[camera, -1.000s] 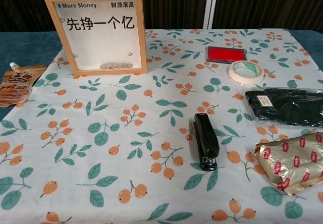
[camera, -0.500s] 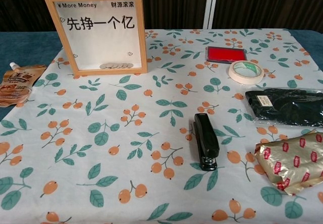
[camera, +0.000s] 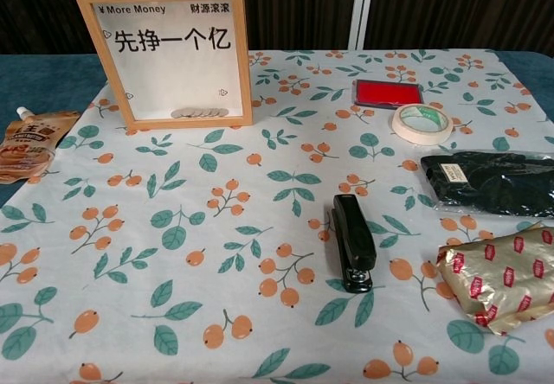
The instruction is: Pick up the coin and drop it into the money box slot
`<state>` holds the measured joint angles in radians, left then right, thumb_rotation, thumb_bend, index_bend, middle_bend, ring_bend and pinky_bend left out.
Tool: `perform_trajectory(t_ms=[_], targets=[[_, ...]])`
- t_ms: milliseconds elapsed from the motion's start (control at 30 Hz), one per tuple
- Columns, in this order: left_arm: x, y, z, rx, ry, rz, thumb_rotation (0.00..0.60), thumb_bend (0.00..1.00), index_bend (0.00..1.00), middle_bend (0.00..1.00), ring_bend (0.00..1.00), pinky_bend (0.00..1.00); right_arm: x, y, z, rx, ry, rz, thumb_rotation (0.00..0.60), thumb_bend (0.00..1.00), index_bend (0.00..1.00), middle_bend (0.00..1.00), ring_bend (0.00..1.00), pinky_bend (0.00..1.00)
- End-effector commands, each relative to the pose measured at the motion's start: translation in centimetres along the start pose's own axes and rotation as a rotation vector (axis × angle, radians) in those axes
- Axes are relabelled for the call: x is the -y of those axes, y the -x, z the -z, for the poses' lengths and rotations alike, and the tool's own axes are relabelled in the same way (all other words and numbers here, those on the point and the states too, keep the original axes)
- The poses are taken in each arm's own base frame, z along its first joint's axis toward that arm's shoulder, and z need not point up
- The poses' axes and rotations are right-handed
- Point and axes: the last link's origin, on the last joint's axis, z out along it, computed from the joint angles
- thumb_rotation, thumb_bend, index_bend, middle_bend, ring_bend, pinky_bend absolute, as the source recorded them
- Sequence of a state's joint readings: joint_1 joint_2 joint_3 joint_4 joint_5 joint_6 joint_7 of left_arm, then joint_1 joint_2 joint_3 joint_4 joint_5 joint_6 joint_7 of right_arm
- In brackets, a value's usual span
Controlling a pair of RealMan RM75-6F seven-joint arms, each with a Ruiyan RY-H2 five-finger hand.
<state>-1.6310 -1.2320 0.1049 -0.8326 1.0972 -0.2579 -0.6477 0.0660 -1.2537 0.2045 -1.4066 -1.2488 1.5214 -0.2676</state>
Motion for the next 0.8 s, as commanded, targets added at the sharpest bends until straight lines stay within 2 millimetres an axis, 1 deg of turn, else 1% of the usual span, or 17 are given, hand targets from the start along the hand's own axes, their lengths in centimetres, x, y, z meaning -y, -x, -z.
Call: perform_trajectory(t_ms=[33, 300, 467, 800], targets=[[0.02, 0.11, -0.1, -0.001, -0.006, -0.017, 0.6, 0.49, 0.52, 0.0, 0.0, 0.0, -0.03, -0.04, -0.01, -0.001, 0.002, -0.001, 0.6, 0.3, 0.0, 0.0, 0.0, 0.0], [-0.33, 0.31, -0.3, -0.005, -0.001, -0.016, 0.6, 0.49, 0.52, 0.0, 0.0, 0.0, -0.04, -0.14, -0.02, -0.005, 0.003, -0.003, 0.6, 0.3, 0.0, 0.0, 0.0, 0.0], [-0.48, 0.21, -0.16, -0.006, 0.0, -0.022, 0.6, 0.47, 0.51, 0.0, 0.0, 0.0, -0.06, -0.23, -0.03, -0.01, 0.005, -0.005, 0.6, 0.3, 0.0, 0.0, 0.0, 0.0], [-0.75, 0.12, 0.0, -0.008, -0.002, -0.04, 0.6, 0.47, 0.5, 0.0, 0.0, 0.0, -0.08, -0.27, -0.04, -0.011, 0.008, -0.005, 0.6, 0.3, 0.0, 0.0, 0.0, 0.0]])
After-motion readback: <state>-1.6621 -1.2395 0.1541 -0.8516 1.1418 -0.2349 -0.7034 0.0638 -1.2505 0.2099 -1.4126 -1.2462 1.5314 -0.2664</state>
